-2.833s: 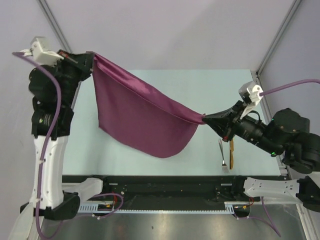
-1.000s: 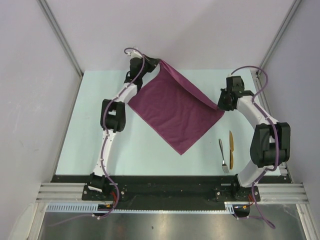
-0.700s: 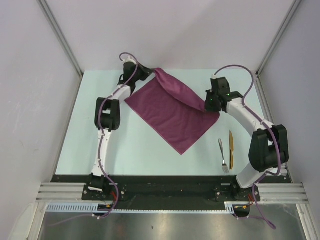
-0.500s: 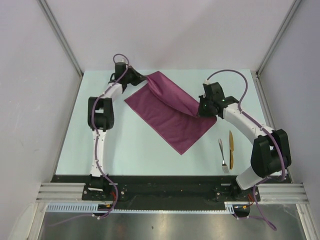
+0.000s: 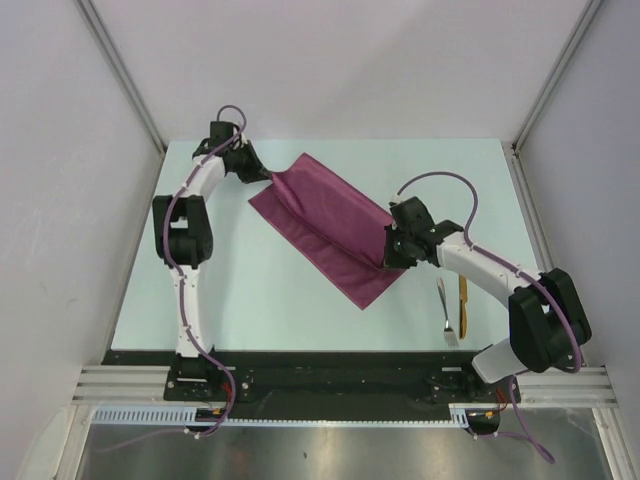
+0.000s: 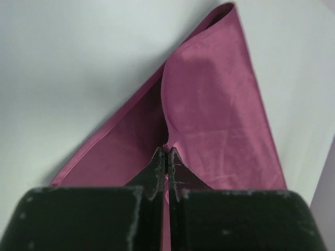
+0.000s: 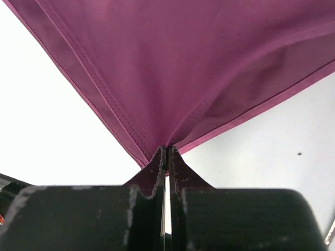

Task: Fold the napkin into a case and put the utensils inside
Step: Fold and flatten the napkin at the center of the board.

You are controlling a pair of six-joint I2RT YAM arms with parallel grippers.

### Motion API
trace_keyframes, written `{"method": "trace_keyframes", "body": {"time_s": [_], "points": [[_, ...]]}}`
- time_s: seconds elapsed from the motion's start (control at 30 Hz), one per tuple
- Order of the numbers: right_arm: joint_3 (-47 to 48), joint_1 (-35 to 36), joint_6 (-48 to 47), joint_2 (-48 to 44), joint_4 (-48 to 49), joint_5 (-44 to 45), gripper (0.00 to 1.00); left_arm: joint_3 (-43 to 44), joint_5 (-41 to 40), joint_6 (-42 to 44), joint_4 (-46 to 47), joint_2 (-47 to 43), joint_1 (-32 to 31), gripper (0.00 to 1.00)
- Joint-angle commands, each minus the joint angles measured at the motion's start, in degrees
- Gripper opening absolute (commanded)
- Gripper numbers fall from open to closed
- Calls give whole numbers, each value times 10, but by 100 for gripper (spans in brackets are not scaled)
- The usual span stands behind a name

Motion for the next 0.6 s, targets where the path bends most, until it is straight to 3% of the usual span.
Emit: {"method": "trace_keyframes", "body": {"time_s": [0.0,0.57], "points": [[-12,23,35,-7,33,-9,0,3,-25,54,-58,-15,-1,0],[-69,61,98,13,71,-1,0,12,-81,87,-104,-4,-1,1]]}}
